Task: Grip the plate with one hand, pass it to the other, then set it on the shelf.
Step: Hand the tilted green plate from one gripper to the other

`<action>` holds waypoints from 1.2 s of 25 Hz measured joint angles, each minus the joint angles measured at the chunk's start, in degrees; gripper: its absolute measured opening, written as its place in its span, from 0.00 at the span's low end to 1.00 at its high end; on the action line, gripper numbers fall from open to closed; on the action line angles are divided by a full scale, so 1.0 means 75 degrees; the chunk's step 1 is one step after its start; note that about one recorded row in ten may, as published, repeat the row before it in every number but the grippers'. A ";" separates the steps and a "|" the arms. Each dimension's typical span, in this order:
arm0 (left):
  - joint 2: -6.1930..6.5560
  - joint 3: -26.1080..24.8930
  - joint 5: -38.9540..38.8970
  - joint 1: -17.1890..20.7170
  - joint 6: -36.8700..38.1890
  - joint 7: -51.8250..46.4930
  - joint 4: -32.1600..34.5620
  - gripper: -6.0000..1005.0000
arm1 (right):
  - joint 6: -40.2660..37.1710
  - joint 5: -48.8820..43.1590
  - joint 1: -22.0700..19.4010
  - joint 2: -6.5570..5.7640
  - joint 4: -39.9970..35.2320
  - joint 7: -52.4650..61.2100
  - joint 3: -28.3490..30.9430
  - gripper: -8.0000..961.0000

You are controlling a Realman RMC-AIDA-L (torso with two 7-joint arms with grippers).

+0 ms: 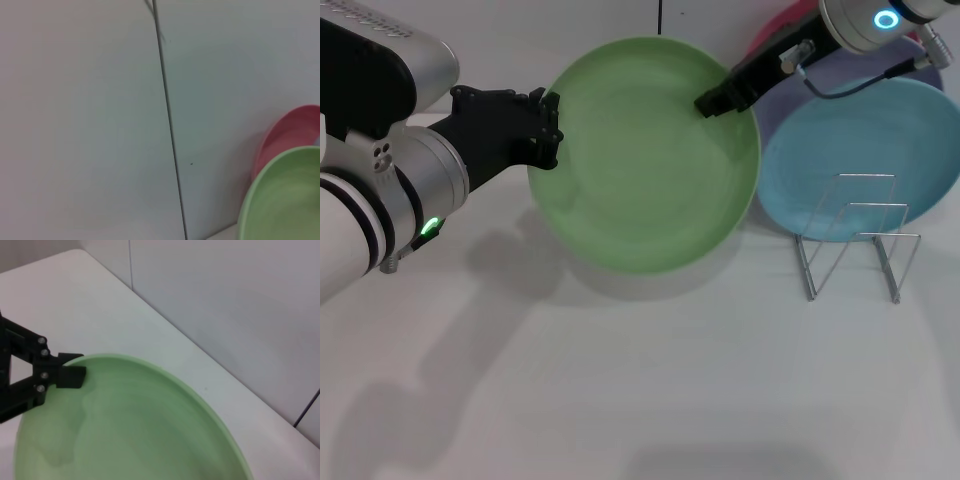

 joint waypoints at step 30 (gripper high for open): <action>0.0012 0.0170 -0.0170 0.0018 -0.0163 0.0470 -0.0488 0.13 | 0.0479 -0.0654 -0.0364 0.0296 -0.0853 0.0328 -0.0776 0.10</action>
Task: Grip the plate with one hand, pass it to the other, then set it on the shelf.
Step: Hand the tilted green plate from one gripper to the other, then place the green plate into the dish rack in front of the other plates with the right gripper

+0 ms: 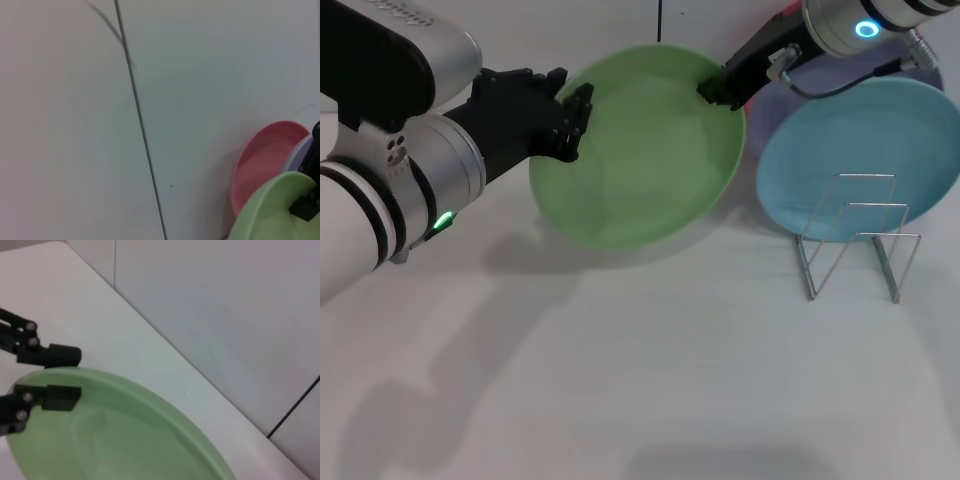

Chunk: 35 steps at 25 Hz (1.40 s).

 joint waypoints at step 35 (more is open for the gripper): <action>-0.0021 -0.0266 0.0032 0.1071 0.2511 0.0309 0.0561 0.85 | -0.2063 -0.0146 -0.0640 0.0057 -0.3433 -0.1988 0.0956 0.05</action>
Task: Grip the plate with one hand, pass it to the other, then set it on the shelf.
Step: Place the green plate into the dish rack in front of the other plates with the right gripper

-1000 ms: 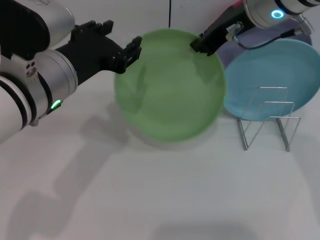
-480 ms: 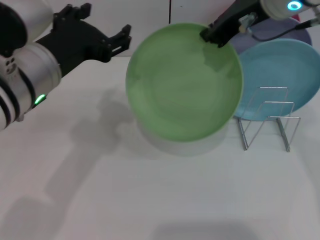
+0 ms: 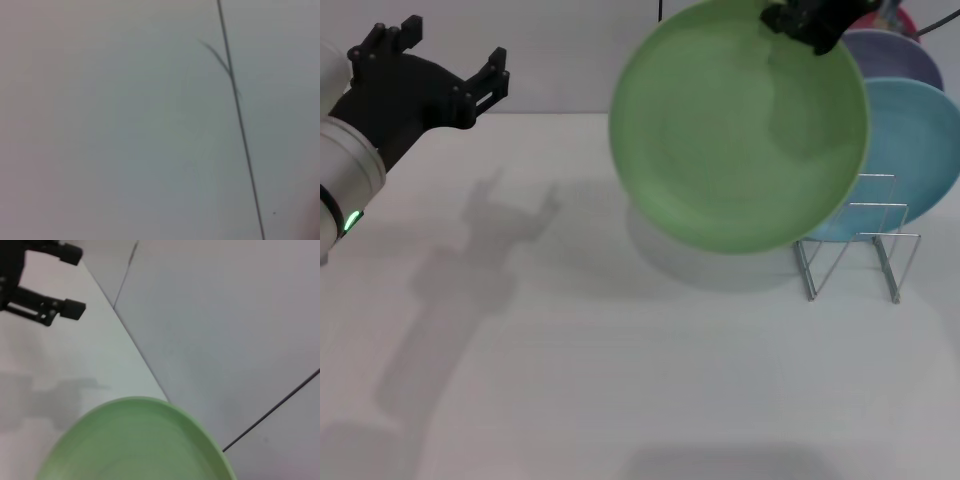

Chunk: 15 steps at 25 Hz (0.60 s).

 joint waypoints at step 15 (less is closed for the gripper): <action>-0.0038 0.0248 -0.0253 -0.0181 0.1965 -0.0110 0.1572 0.85 | -0.0490 -0.0409 -0.0203 0.0005 -0.1103 -0.2256 0.0221 0.05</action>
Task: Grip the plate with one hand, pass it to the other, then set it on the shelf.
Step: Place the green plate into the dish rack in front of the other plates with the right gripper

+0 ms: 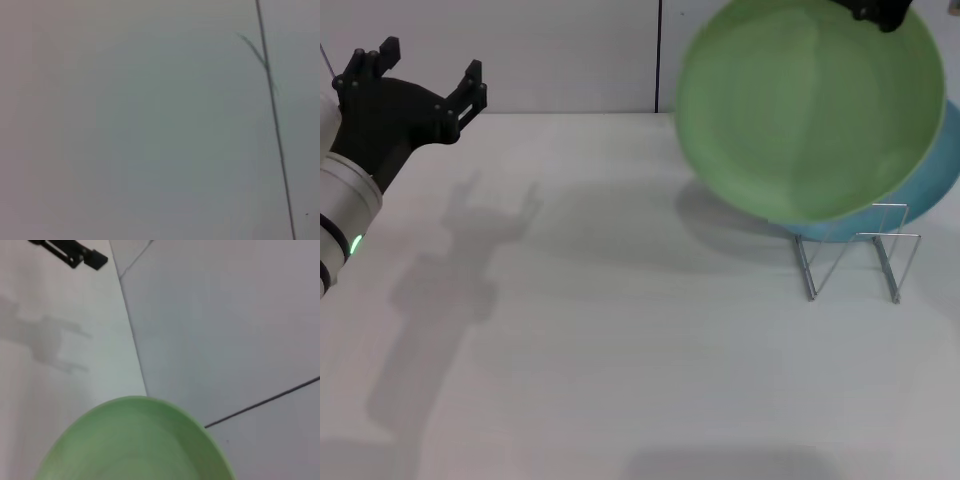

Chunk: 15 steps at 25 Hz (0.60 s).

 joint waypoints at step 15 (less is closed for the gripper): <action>-0.0001 0.0018 -0.0053 -0.0451 0.0670 -0.0051 0.0801 0.85 | -0.0156 0.0051 -0.0359 0.0019 -0.0372 -0.1488 0.0160 0.05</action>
